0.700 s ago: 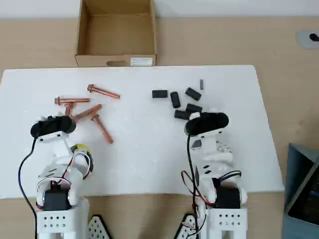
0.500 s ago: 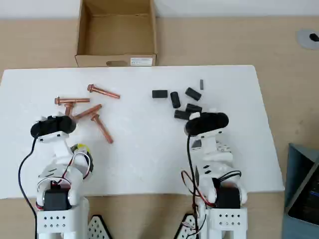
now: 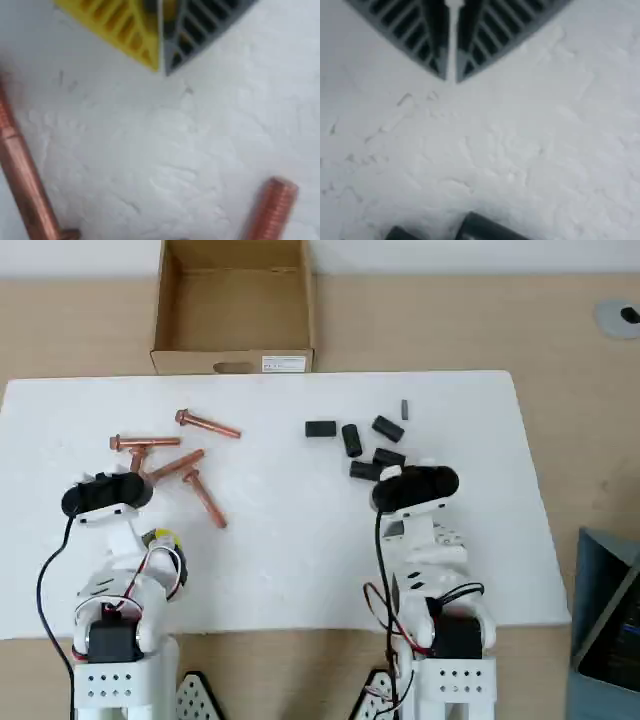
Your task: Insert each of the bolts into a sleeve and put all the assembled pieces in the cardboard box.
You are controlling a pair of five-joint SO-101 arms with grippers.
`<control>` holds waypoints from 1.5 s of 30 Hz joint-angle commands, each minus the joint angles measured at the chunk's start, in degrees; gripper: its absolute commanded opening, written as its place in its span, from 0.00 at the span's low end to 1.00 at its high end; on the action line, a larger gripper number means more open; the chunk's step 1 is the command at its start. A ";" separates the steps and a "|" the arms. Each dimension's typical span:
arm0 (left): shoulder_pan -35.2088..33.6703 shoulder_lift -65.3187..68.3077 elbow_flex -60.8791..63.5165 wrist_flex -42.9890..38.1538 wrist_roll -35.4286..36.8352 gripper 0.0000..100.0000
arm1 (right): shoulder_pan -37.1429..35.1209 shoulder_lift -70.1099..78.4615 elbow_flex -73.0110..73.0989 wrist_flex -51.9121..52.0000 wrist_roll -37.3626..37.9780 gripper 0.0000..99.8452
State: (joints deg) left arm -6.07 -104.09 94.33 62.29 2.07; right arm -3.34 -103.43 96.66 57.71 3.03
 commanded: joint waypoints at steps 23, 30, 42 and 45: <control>0.53 -0.48 -0.53 -0.97 -0.44 0.01 | -0.57 -6.46 -0.22 3.87 -0.44 0.01; 0.53 -0.13 -6.68 -0.53 -0.18 0.01 | -0.84 -6.02 -9.89 4.13 -0.53 0.01; 0.62 -0.04 -16.26 7.03 -0.26 0.01 | -0.84 -5.85 -21.32 13.36 2.64 0.01; 0.62 1.27 -18.46 7.03 -0.26 0.01 | -0.84 -4.00 -24.75 13.45 2.64 0.01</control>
State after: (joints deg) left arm -5.71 -104.09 80.53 69.14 1.89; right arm -3.34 -103.43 77.05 70.99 5.32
